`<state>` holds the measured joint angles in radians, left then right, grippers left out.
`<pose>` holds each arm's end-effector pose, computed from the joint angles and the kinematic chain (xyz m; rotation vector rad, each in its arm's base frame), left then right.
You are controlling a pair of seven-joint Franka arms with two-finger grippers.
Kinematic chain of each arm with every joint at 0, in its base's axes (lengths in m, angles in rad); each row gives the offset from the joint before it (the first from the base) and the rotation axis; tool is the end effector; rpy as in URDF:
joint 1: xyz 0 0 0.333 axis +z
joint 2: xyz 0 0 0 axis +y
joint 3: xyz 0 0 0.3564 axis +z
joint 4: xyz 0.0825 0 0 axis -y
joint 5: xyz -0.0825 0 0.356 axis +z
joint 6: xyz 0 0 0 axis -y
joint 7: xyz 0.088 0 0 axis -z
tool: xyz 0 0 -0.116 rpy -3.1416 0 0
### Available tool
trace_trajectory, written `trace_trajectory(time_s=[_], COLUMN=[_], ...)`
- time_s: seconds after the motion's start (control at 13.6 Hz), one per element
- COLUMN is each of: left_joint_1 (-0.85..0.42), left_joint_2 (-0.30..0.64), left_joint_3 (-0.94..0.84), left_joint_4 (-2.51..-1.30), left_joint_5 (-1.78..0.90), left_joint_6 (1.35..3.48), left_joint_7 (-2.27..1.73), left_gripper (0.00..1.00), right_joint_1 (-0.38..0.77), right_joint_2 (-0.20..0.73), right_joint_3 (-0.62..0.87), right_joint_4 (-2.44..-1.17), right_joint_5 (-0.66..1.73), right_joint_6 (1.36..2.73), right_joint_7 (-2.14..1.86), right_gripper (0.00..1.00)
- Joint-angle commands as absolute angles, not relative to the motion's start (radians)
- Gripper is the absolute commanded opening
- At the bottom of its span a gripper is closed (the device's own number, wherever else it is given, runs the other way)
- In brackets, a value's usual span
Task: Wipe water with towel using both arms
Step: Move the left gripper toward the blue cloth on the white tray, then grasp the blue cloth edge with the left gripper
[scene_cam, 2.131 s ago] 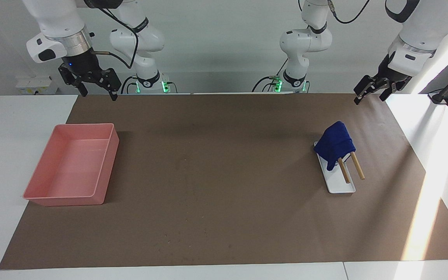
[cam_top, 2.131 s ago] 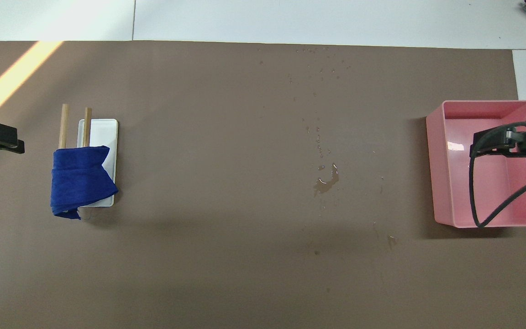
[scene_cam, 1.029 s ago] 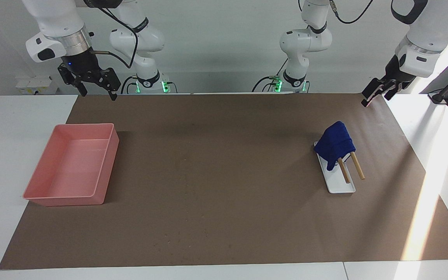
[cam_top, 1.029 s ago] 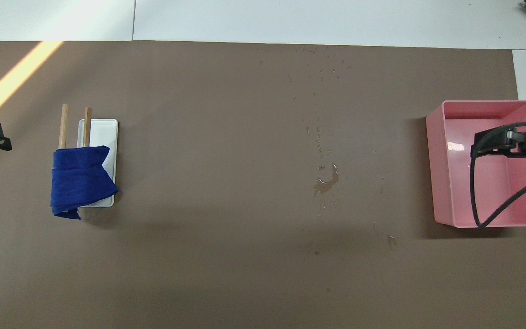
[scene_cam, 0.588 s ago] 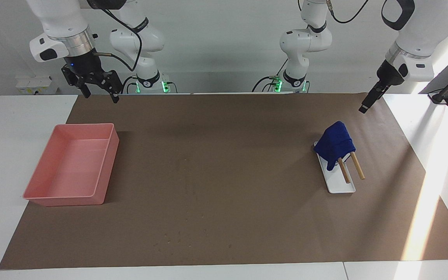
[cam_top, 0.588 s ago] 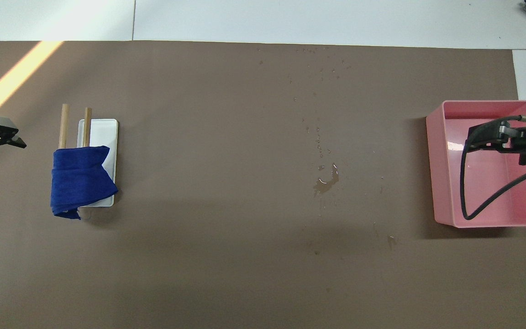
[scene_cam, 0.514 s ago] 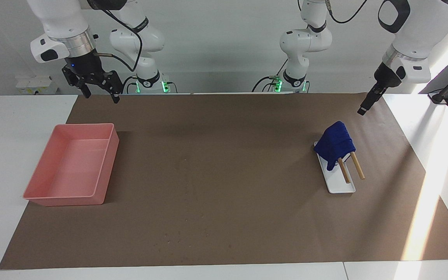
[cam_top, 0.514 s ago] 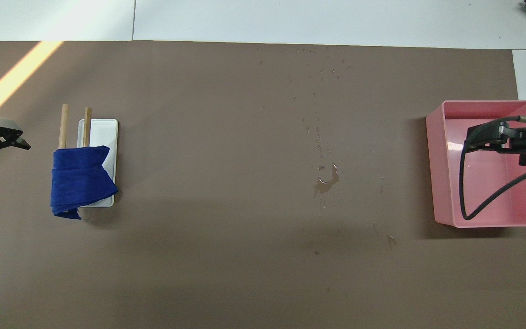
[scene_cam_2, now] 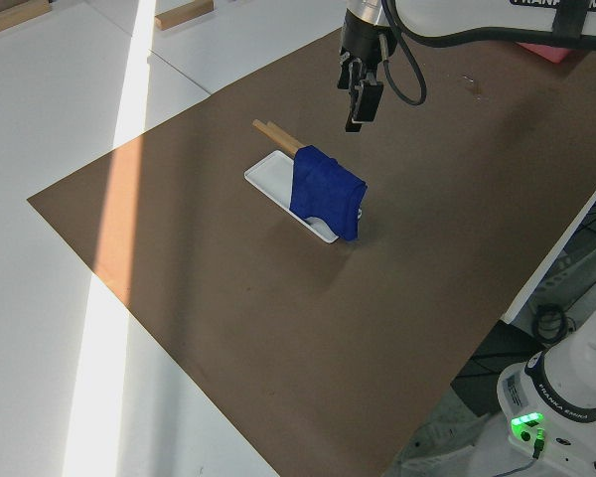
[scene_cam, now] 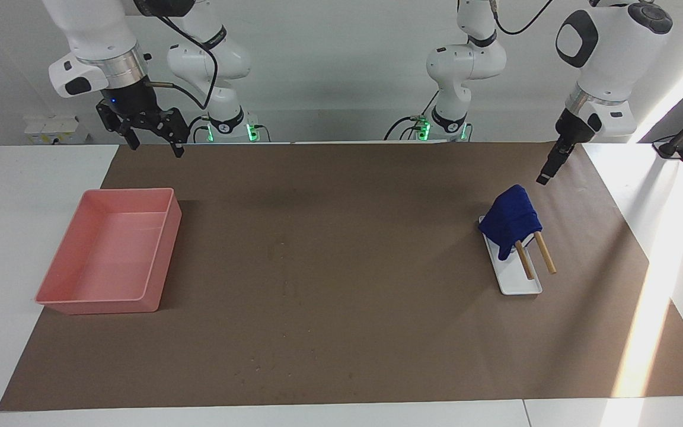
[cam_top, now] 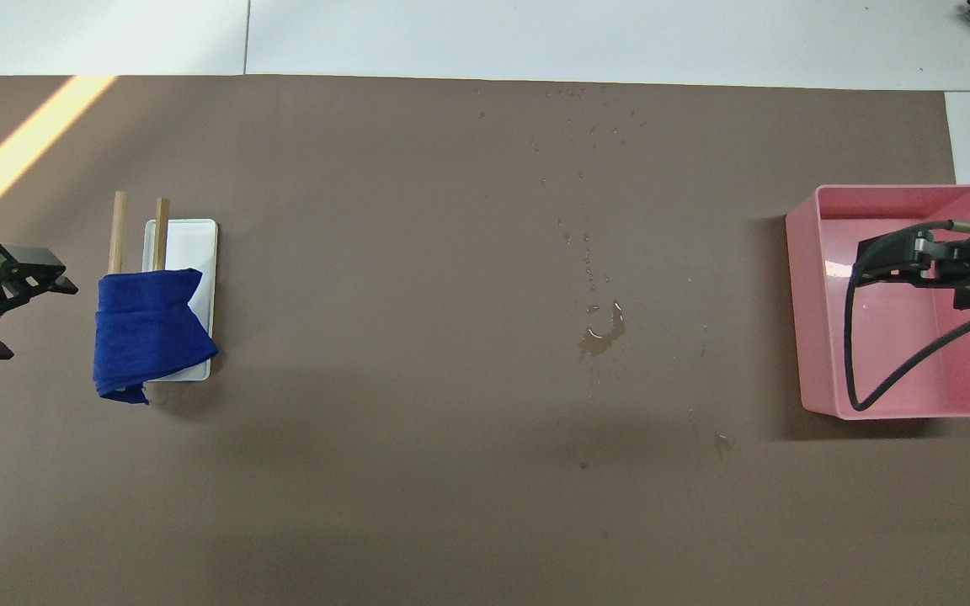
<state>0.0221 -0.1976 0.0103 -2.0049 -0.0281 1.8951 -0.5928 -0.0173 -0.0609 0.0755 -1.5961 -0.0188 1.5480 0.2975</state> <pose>0.4740 0.0135 0.5876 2.9339 0.9607 0.1179 0.5022 0.0285 0.6740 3.0983 -0.3735 0.0258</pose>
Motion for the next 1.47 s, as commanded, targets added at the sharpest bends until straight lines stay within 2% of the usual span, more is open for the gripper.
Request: trace_trajectory(time_s=[0.0,0.73,1.03,1.25,1.4], left_joint_1=[0.061,0.08,0.072,0.051,0.046], left_joint_2=[-0.215,-0.206,-0.181,-0.141,-0.12], left_joint_3=[0.009,0.014,0.012,0.011,0.012], left_joint_4=[-2.055,-2.057,-2.137,-2.149,-2.151], left_joint_5=[-0.015,-0.015,-0.015,-0.015,-0.015], left_joint_6=[1.934,1.947,2.022,2.045,2.062], left_joint_7=[-0.286,-0.129,-0.072,-0.074,-0.08], left_gripper=[1.0,1.0,1.0,1.0,0.93], right_joint_1=[-0.025,-0.025,-0.025,-0.025,-0.025], right_joint_2=[-0.107,-0.117,-0.12,-0.123,-0.124], right_joint_3=[0.077,0.077,0.077,0.077,0.077], right_joint_4=[-1.666,-1.689,-1.697,-1.7,-1.704], right_joint_5=[-0.002,-0.002,-0.002,-0.002,-0.002], right_joint_6=[1.582,1.583,1.585,1.588,1.597], right_joint_7=[0.276,0.276,0.276,0.276,0.276], right_gripper=[1.0,1.0,1.0,1.0,1.0])
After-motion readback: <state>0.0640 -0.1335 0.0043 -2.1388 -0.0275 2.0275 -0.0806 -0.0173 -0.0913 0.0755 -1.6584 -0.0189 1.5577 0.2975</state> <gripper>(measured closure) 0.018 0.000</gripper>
